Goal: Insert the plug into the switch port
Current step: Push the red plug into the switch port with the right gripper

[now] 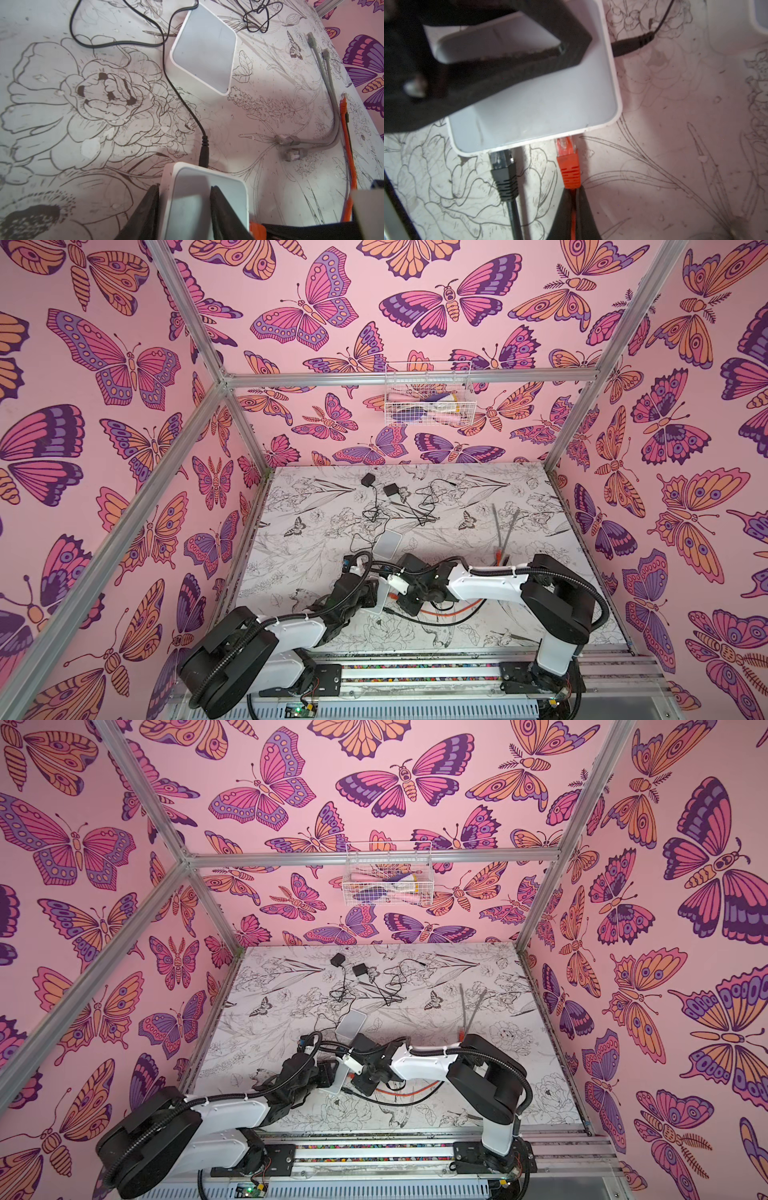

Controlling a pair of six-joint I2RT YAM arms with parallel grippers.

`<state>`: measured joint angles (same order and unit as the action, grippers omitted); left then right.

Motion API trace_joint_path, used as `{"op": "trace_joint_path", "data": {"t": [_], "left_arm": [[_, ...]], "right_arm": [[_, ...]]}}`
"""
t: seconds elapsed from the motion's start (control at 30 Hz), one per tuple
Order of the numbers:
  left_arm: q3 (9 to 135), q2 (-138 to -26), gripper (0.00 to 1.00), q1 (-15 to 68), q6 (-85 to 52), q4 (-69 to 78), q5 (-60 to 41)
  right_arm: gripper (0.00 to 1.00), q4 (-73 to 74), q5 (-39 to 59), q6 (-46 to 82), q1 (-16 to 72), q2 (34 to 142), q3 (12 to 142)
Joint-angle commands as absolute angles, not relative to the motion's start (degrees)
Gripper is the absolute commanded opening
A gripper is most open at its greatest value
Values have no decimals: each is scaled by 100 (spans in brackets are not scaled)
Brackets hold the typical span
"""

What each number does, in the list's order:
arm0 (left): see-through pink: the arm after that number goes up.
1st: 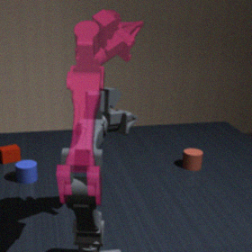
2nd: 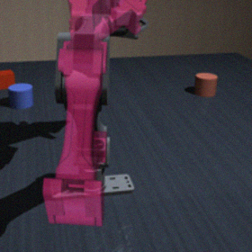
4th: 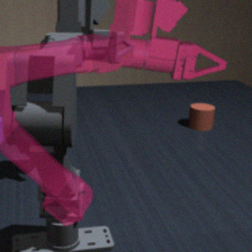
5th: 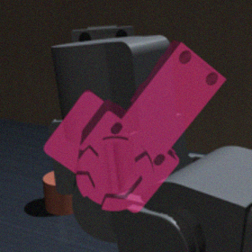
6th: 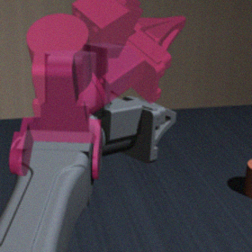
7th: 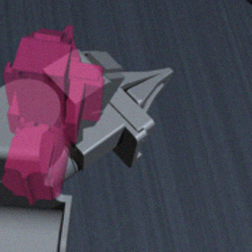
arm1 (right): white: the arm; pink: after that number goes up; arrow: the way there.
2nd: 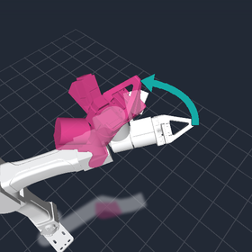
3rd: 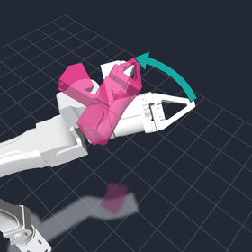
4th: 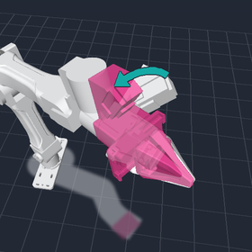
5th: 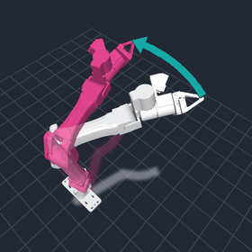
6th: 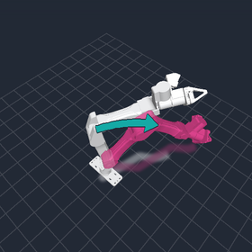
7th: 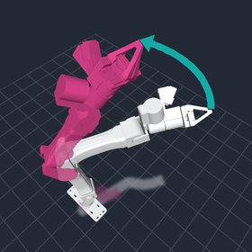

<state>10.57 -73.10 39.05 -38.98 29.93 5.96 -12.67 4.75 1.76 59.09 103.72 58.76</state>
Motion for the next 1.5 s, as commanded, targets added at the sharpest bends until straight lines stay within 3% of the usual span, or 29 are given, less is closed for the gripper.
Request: {"op": "trace_joint_path", "data": {"t": [0.0, 0.7, 1.47], "left_arm": [[936, -7624, 41, 4376, -3858, 2467, -888], [962, -8496, 40, 4781, -3717, 3162, -1063], [897, -8534, 39, 4966, -3500, 3103, -1002]], "right_arm": [[0, 789, 782, 264, 5950, 10280, 6271], [0, 579, 1000, -58, 5863, 10607, 6854], [0, 264, 1305, -177, 5774, 10874, 7750]]}}
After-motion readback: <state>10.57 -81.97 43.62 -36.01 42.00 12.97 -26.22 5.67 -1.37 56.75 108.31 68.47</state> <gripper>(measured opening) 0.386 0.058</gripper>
